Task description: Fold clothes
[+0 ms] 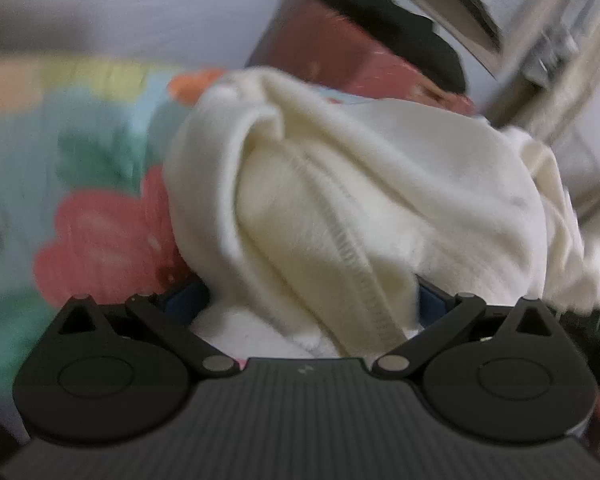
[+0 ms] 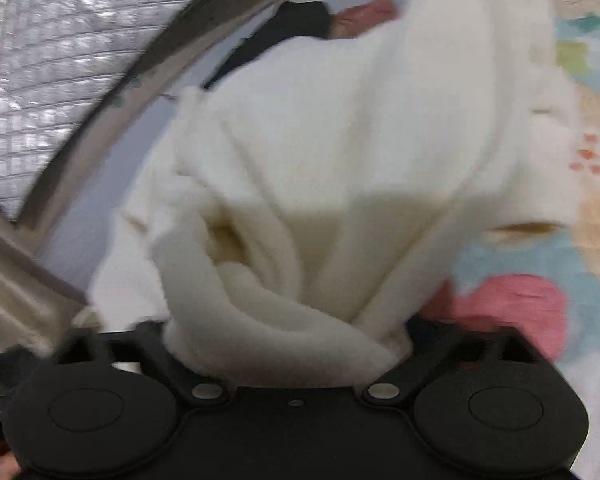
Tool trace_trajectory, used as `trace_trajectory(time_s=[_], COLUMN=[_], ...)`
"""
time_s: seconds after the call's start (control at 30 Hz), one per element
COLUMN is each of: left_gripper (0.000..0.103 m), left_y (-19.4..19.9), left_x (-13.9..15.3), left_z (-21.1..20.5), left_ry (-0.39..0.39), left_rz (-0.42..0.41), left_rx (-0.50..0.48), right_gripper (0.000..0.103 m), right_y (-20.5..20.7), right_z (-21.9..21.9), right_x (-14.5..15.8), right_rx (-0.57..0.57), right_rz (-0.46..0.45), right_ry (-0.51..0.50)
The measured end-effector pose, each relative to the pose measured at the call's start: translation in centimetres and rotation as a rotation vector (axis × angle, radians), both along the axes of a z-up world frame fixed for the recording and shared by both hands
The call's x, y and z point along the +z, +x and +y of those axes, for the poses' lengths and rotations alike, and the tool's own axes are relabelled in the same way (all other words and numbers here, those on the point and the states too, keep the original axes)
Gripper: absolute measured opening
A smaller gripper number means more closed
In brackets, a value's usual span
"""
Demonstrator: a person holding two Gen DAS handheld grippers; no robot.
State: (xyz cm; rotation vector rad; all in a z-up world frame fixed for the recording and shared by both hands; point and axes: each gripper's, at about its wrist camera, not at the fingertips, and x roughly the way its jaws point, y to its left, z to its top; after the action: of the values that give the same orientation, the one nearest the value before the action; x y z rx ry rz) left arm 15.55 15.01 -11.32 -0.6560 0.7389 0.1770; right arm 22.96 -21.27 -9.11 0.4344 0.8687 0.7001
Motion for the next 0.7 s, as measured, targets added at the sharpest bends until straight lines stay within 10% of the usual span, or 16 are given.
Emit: trace_trajectory(time_s=[0.23, 0.7], left_gripper=[0.089, 0.068], left_y=[0.8, 0.7], left_x=[0.1, 0.7], left_z=[-1.0, -3.4], left_ry=[-0.027, -0.092], left_rz=[0.002, -0.035], left_rx=[-0.074, -0.152], right_gripper=[0.056, 0.052], right_y=[-1.5, -3.3], right_z=[1.8, 2.3], right_x=[0.6, 2.1], right_rx=[0.063, 0.185], right_rz=[-0.114, -0.231], right_ry=[-0.057, 0.004])
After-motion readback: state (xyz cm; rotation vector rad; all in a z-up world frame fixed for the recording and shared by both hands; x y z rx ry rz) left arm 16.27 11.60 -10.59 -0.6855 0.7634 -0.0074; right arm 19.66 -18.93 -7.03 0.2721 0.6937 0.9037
